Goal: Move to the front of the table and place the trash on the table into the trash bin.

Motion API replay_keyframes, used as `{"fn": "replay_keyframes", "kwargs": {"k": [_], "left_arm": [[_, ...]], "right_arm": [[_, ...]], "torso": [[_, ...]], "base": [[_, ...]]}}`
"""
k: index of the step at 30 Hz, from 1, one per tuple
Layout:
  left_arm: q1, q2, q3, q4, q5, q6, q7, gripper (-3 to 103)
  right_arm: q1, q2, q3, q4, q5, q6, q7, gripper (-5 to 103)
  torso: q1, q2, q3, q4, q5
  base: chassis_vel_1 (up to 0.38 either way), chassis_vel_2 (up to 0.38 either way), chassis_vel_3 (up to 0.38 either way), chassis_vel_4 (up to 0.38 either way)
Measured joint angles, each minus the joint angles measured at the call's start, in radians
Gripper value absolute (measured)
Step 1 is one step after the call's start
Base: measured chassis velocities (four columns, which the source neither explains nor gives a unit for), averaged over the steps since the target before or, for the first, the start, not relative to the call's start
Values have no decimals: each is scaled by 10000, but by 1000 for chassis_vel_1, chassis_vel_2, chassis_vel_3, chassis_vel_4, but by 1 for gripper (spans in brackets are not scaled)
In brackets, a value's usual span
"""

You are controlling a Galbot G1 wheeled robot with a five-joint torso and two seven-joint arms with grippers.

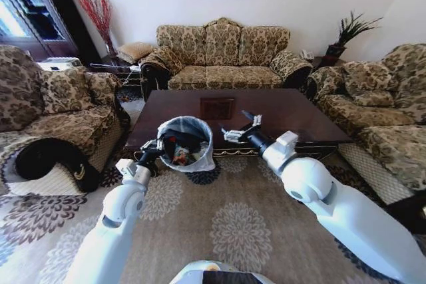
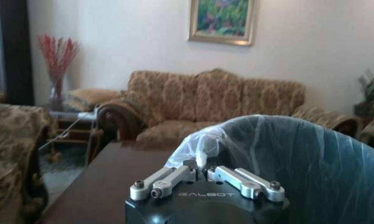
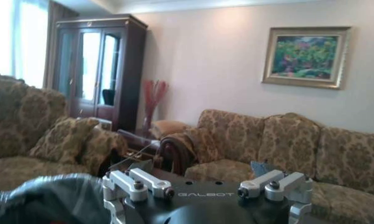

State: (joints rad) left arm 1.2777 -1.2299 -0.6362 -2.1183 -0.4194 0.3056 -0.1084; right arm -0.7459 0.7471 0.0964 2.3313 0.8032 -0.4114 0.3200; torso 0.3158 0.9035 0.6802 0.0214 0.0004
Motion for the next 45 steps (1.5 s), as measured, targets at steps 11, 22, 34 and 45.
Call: {"fn": "replay_keyframes", "kwargs": {"k": [11,22,34,45], "left_arm": [[360,-168,-881,1083,14,-456,151,3],[1375,-688,-1981,1750,234,-1285,414,3],[1673,-942,-1938,3883,296,-2565,484,3],[1104,-1168,-1471,5374,197,-2407,342,3]], "right_arm": [[-3214,600,3991,-112,-119,79,-734,100],[-5220,1940,6432,-942,-1132,697,-1717,100],[-5533,2747,6601,-1495,-1830,1069,-1931,100],[-5441,2762,6590,-1810,-2013,1287,-2105,100]], "torso": [[-22,5,-11,3,-5],[-16,5,-9,3,-4],[-101,-193,-116,4,-6],[-109,-209,-125,1,-6]], "base": [[-19,2,10,-4],[0,0,0,0],[0,0,0,0],[0,0,0,0]]}}
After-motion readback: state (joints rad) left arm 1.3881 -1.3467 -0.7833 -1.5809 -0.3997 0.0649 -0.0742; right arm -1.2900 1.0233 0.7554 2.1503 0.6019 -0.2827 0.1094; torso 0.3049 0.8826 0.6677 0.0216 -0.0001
